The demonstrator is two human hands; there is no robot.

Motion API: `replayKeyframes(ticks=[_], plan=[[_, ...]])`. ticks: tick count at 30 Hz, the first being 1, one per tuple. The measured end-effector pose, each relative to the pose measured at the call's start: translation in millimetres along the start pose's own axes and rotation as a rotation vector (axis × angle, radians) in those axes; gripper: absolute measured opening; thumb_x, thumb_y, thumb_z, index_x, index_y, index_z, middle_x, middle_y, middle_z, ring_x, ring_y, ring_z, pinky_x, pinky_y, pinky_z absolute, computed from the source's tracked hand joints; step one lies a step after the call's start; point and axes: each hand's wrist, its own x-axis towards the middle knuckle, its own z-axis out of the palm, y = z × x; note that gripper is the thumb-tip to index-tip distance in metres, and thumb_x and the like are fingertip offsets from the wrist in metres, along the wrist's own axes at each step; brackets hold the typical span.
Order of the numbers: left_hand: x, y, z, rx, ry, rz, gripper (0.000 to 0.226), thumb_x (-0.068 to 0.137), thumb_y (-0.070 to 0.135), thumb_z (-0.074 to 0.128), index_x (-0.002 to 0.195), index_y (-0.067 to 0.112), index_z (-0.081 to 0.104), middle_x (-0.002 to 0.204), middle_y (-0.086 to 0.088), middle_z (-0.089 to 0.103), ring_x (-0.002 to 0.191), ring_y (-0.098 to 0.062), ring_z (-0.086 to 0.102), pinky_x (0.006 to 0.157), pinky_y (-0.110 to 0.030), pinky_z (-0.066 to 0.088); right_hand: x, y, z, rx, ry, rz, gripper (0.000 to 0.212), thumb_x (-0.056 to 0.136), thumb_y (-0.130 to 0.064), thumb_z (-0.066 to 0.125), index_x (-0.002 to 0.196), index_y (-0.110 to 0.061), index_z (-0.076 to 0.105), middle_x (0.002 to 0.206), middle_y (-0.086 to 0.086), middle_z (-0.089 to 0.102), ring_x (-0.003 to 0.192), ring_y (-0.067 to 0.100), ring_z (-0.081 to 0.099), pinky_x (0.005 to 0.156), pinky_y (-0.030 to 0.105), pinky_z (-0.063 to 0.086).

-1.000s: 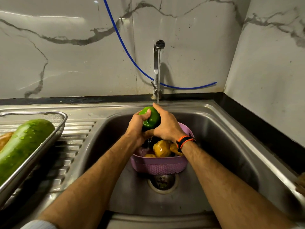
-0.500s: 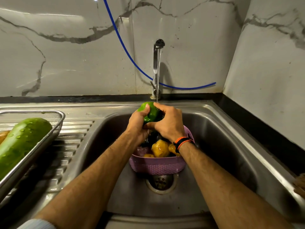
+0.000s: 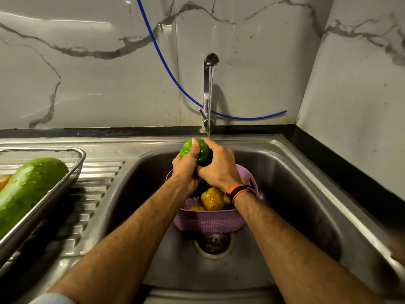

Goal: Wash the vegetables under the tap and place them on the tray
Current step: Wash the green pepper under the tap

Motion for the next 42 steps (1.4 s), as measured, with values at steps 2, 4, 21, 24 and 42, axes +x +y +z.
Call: replayKeyframes(ticks=[2,4,21,24,42], plan=[[0,-2,2,0.000,-0.002,-0.003,0.058,0.090,0.035,0.069,0.134,0.002,0.051,0.119,-0.020,0.067,0.104,-0.032,0.069,0.088,-0.048,0.058,-1,-1,-1,0.008,0.025,0.022,0.070,0.078,-0.010,0.077,0.143,-0.010,0.048,0.128,0.014,0.062,0.120,0.028,0.056,0.099,0.029,0.045],[-1,-2,2,-0.008,0.005,0.012,0.053,0.091,0.032,0.067,0.131,0.001,0.050,0.117,-0.021,0.066,0.105,-0.032,0.068,0.093,-0.049,0.056,-2,-3,-1,0.025,0.093,0.017,0.058,0.080,-0.011,0.077,0.135,-0.010,0.057,0.121,0.013,0.067,0.112,0.027,0.062,0.095,0.030,0.048],[1,2,-1,0.042,-0.022,-0.013,0.048,0.092,0.023,0.069,0.133,0.004,0.053,0.118,-0.018,0.068,0.101,-0.030,0.071,0.077,-0.040,0.062,1,2,2,-0.021,0.095,-0.037,0.062,0.077,-0.012,0.078,0.135,-0.014,0.057,0.121,0.010,0.068,0.111,0.024,0.063,0.093,0.021,0.047],[-3,4,-2,0.036,-0.054,-0.050,0.045,0.093,0.019,0.067,0.132,0.003,0.053,0.117,-0.020,0.068,0.102,-0.032,0.070,0.079,-0.042,0.060,3,6,1,0.014,0.051,-0.037,0.072,0.072,-0.016,0.083,0.139,-0.015,0.055,0.125,0.007,0.066,0.114,0.021,0.061,0.091,0.016,0.042],[0,10,-10,0.148,-0.187,-0.054,0.045,0.089,0.011,0.066,0.132,0.012,0.055,0.121,-0.021,0.067,0.096,-0.032,0.069,0.068,-0.038,0.060,5,15,-1,0.046,0.091,-0.045,0.101,0.055,-0.030,0.093,0.144,-0.018,0.047,0.128,0.006,0.064,0.111,0.020,0.062,0.095,0.025,0.049]])
